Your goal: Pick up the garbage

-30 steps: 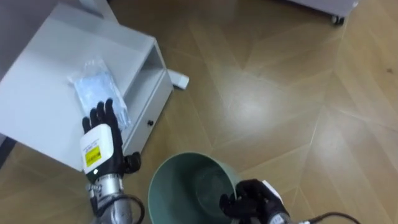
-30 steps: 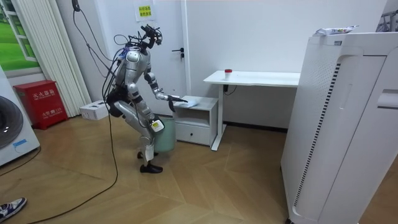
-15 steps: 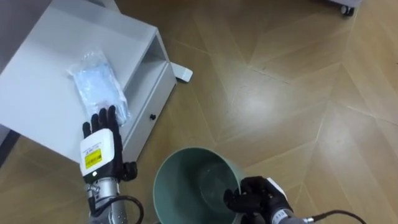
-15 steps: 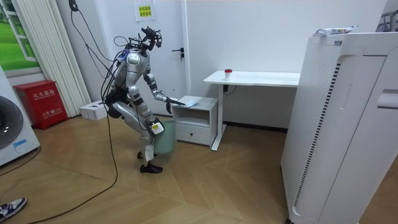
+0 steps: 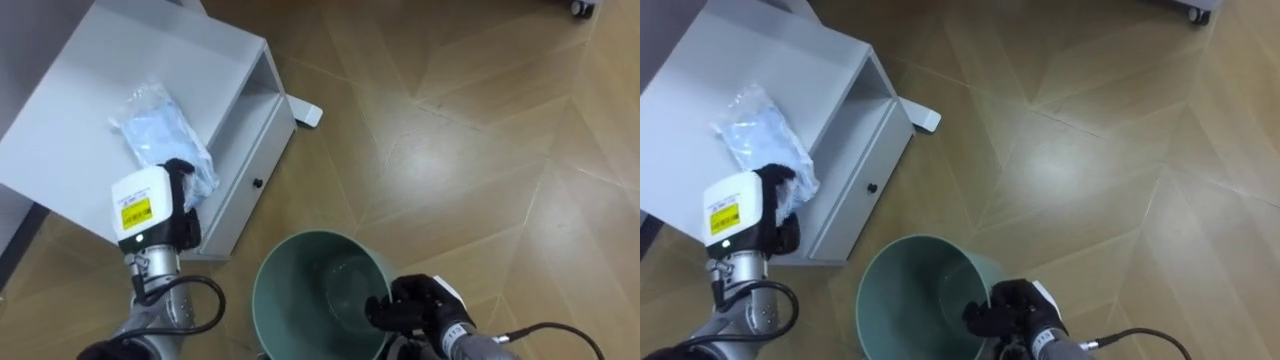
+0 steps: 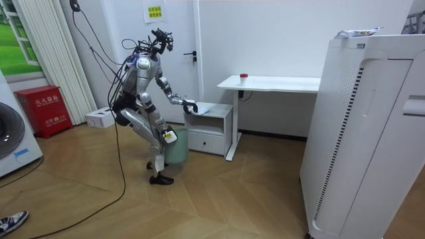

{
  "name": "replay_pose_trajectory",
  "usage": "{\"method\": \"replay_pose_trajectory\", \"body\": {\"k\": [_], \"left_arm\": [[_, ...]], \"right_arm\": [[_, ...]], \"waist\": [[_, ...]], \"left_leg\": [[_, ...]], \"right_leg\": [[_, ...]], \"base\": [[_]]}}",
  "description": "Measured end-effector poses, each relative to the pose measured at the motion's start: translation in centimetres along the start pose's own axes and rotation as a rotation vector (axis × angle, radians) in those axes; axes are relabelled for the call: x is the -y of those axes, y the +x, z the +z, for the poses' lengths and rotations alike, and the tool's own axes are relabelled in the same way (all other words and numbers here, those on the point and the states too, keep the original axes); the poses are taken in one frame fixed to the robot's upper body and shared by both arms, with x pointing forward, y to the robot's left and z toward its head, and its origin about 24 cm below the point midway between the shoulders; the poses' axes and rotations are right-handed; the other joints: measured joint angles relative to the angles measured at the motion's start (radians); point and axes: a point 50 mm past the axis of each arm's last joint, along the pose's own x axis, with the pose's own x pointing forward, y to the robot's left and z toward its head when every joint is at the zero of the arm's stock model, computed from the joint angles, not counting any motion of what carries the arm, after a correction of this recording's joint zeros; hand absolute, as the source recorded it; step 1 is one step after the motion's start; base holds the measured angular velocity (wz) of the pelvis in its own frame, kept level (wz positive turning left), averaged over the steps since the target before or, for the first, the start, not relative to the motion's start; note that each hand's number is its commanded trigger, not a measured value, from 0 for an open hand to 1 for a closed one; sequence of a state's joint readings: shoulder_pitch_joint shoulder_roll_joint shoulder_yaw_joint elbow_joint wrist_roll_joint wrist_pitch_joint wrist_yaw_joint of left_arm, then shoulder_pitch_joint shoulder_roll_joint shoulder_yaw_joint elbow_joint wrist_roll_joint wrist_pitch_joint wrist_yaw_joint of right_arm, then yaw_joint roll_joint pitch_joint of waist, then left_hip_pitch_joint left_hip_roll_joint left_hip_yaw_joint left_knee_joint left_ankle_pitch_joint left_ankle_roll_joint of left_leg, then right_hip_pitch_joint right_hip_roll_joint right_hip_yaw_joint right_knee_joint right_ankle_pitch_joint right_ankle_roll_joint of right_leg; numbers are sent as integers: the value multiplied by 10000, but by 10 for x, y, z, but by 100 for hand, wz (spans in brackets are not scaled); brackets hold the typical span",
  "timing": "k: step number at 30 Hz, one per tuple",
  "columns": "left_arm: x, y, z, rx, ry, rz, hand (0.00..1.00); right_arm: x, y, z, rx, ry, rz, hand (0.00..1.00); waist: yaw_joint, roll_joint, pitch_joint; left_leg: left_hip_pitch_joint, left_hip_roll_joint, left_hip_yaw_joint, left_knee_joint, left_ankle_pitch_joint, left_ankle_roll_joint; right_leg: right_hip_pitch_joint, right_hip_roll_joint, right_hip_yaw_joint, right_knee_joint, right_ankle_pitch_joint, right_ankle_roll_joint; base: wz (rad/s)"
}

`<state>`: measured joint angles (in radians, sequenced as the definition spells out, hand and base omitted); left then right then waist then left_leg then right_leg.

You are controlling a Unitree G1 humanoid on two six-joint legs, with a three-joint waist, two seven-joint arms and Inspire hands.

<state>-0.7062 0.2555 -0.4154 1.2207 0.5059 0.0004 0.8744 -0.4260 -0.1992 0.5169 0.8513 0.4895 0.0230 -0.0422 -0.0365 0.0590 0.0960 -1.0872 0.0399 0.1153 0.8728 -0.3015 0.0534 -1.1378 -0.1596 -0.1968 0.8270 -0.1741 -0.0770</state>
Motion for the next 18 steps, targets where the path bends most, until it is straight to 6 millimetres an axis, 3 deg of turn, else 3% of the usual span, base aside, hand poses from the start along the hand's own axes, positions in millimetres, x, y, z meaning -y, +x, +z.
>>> {"method": "replay_pose_trajectory", "body": {"k": [18], "left_arm": [[4,-3,1,356,705,-417,100]], "right_arm": [[3,1,6,29,84,-38,100]], "waist": [[-30,24,15]], "left_leg": [[-14,-6,-32,-99,-7,0]], "right_leg": [[6,24,-21,-125,-3,32]], "base": [[0]]}}
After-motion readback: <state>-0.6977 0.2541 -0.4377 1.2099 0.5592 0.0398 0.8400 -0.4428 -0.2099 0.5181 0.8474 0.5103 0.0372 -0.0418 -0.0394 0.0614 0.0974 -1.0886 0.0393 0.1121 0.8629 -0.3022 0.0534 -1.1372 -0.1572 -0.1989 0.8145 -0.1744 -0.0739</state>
